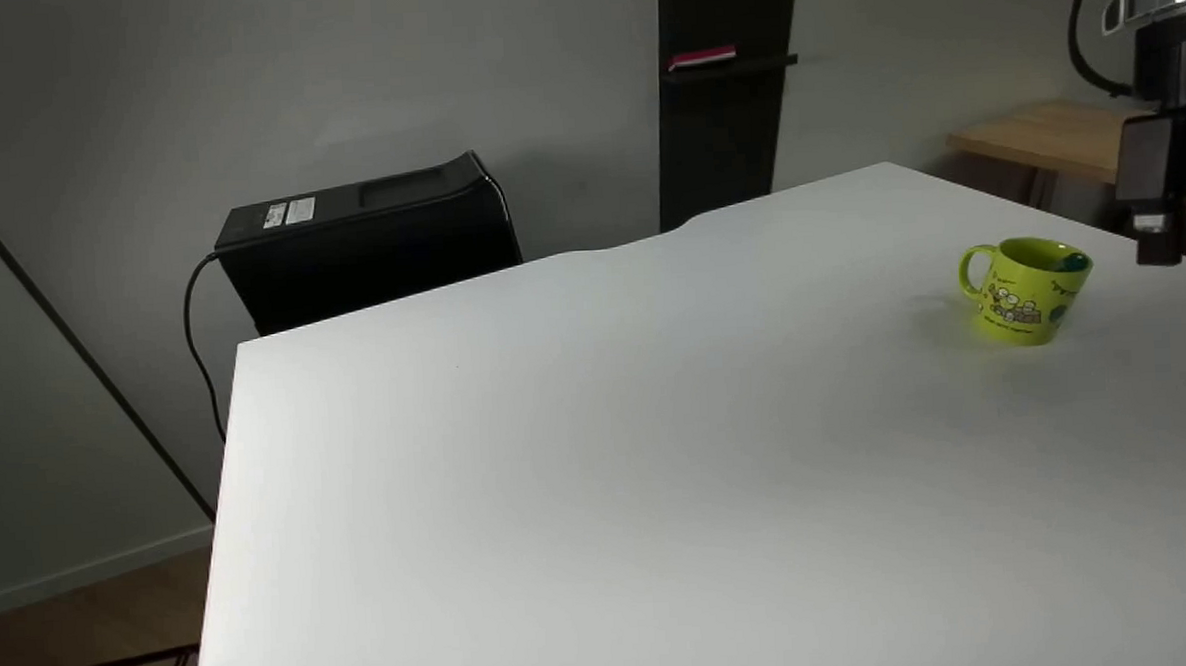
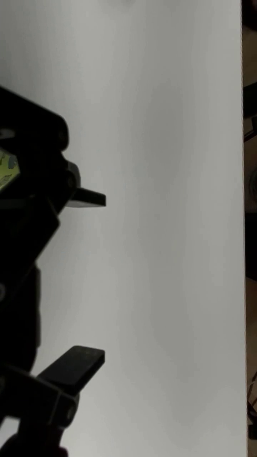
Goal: Pick the marker and put it in the cup
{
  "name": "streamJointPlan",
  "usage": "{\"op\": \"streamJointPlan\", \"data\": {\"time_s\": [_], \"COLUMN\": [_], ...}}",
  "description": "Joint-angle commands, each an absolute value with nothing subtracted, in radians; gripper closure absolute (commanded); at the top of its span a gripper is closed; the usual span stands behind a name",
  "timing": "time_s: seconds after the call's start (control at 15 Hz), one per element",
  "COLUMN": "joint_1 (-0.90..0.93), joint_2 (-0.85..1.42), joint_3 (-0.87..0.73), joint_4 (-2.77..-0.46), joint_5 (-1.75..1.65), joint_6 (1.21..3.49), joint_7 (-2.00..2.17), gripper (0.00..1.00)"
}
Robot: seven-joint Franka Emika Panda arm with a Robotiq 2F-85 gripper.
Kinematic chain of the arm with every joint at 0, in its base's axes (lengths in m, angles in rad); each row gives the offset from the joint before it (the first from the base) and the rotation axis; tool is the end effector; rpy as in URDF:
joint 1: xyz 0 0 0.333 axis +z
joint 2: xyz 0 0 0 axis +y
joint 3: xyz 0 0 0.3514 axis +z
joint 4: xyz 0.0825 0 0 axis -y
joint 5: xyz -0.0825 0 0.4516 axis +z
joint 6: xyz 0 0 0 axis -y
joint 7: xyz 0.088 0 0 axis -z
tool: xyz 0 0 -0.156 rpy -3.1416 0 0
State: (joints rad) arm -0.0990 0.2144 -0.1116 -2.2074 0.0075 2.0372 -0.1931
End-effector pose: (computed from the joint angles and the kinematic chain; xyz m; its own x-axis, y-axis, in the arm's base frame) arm 0.5262 -0.1136 0.1967 0.9288 -0.0123 -0.3705 -0.0344 -0.9980 -0.0533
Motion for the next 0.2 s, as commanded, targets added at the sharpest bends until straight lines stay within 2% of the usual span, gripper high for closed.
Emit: {"op": "streamJointPlan", "data": {"time_s": [0.0, 0.13], "joint_1": [-0.108, -0.117], "joint_2": [0.213, 0.224], "joint_3": [-0.099, -0.102], "joint_4": [-2.208, -2.196], "joint_5": [0.006, 0.007], "joint_6": [2.032, 2.031], "joint_7": [-0.192, -0.196], "gripper": [0.0, 0.0]}}
